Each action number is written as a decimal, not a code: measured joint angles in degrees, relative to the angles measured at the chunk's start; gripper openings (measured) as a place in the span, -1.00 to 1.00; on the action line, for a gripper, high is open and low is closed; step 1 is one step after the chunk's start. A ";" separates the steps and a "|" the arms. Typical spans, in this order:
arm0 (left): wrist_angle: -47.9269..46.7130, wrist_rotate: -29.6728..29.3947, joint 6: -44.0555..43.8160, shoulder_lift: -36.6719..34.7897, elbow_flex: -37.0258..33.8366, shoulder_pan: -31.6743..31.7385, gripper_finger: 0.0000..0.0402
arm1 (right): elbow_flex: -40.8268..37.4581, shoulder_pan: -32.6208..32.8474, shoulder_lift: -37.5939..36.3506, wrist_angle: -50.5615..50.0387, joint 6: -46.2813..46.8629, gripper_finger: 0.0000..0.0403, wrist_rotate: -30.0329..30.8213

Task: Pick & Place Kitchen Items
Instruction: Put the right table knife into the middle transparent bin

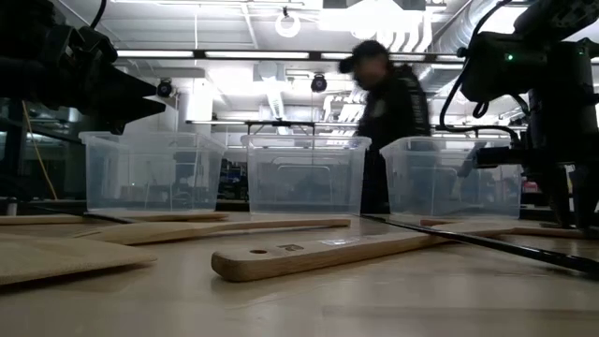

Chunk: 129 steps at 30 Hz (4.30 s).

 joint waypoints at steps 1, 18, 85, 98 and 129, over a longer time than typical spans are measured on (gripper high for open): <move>0.01 -0.02 0.01 -0.01 0.01 -0.01 0.06 | 0.00 0.02 -0.35 0.06 -0.15 -0.87 0.32; 0.00 -0.01 0.01 -0.02 0.01 -0.01 0.06 | -0.07 0.04 -3.40 5.79 -5.11 -0.88 3.44; 0.01 -0.02 0.01 0.00 0.00 -0.01 0.06 | 33.53 -23.59 0.07 33.10 -107.91 -0.88 7.24; 0.02 -0.01 0.01 0.00 0.02 0.00 0.06 | 47.42 -28.01 13.33 32.65 -116.75 -0.88 13.03; 0.01 0.00 -0.01 0.00 0.02 -0.02 0.06 | 55.01 -34.81 30.87 28.29 -127.76 -0.85 11.28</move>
